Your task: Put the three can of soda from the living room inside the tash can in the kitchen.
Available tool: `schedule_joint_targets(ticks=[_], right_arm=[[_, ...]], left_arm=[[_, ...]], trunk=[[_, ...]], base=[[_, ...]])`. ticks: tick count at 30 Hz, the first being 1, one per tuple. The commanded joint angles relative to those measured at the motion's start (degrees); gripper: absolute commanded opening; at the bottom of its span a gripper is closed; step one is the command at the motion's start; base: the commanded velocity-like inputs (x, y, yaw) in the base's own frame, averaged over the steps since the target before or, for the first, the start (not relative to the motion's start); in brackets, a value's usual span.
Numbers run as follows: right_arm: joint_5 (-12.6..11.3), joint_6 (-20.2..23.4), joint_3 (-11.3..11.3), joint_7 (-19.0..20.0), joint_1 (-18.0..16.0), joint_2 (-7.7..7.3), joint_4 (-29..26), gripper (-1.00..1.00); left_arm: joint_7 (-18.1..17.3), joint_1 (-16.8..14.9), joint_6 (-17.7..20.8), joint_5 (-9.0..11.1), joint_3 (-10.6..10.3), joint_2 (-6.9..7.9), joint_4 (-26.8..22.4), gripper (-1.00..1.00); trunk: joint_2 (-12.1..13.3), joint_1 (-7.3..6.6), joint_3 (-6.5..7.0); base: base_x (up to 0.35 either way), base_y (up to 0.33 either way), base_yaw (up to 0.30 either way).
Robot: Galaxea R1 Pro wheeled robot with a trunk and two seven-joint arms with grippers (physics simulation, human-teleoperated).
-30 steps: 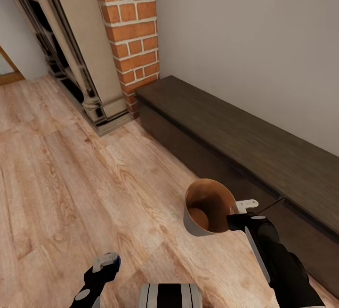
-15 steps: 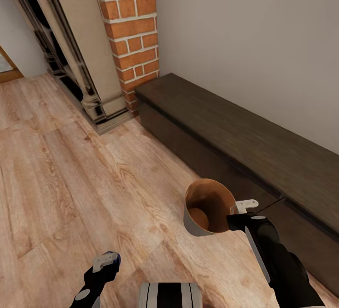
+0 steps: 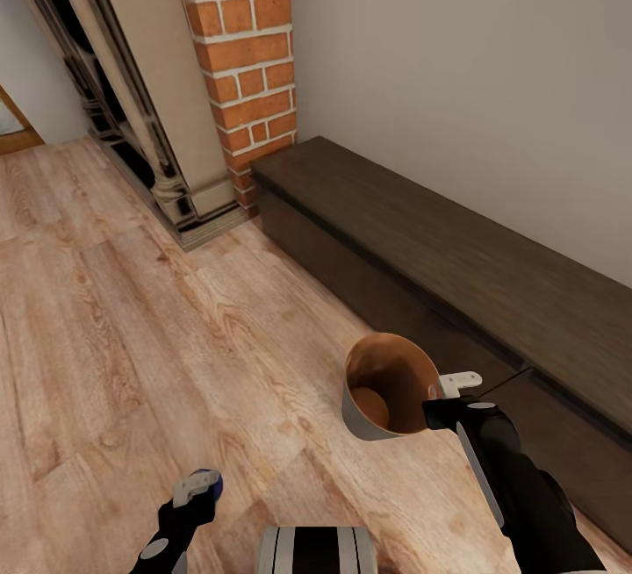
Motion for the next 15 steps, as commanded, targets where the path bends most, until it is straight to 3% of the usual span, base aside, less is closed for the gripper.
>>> schedule_joint_targets(ticks=[1,15], right_arm=[[-0.5,-0.1,0.0,0.5,0.0,0.00,0.0,-1.00],[-0.5,-0.1,0.0,0.5,0.0,0.00,0.0,-1.00]], left_arm=[[0.0,0.0,0.0,-0.1,0.0,-0.01,0.0,-1.00],[0.0,0.0,0.0,0.0,0.0,0.00,-0.1,-1.00]], trunk=[[0.0,-0.01,0.00],[0.0,-0.03,0.23]], base=[[0.000,0.000,0.000],[0.000,0.000,0.000]])
